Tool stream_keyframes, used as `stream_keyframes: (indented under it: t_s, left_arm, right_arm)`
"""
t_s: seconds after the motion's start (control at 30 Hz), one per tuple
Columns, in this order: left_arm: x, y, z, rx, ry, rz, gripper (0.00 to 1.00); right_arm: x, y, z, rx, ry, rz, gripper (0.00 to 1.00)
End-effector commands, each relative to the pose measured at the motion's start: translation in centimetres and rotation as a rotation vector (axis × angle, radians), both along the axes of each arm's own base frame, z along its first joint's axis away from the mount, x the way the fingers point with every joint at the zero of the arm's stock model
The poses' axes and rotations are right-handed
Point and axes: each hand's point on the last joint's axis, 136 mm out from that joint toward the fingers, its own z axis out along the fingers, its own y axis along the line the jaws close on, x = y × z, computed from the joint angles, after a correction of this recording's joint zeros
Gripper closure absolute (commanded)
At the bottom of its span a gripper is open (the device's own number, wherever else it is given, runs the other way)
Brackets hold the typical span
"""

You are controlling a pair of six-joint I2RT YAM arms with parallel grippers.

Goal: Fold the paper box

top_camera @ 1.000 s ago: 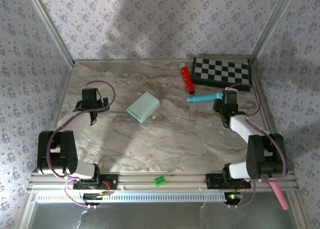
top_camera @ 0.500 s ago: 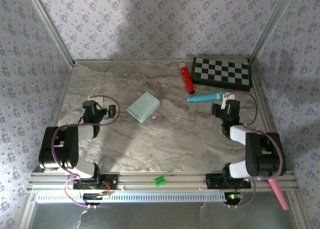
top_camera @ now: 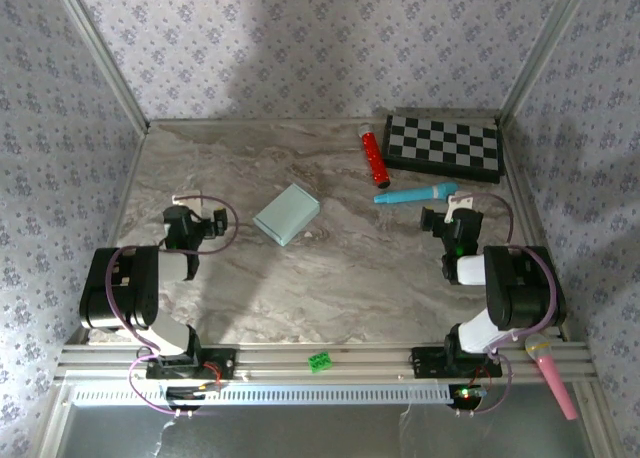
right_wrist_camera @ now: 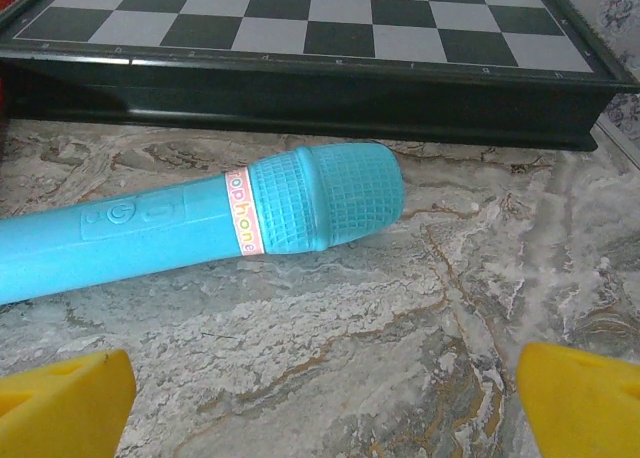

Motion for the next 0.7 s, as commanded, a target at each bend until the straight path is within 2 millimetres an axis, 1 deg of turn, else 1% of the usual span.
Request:
stream_keyframes:
  t_s: [0.0, 0.67]
  left_arm:
    - [1.16, 0.18, 1.84, -0.005, -0.068, 0.013, 0.0]
    - [1.17, 0.17, 1.86, -0.005, -0.069, 0.012, 0.0]
  right_arm:
    - [0.64, -0.4, 1.21, -0.007, -0.044, -0.025, 0.01]
    - [0.77, -0.32, 1.27, -0.017, -0.039, -0.025, 0.01]
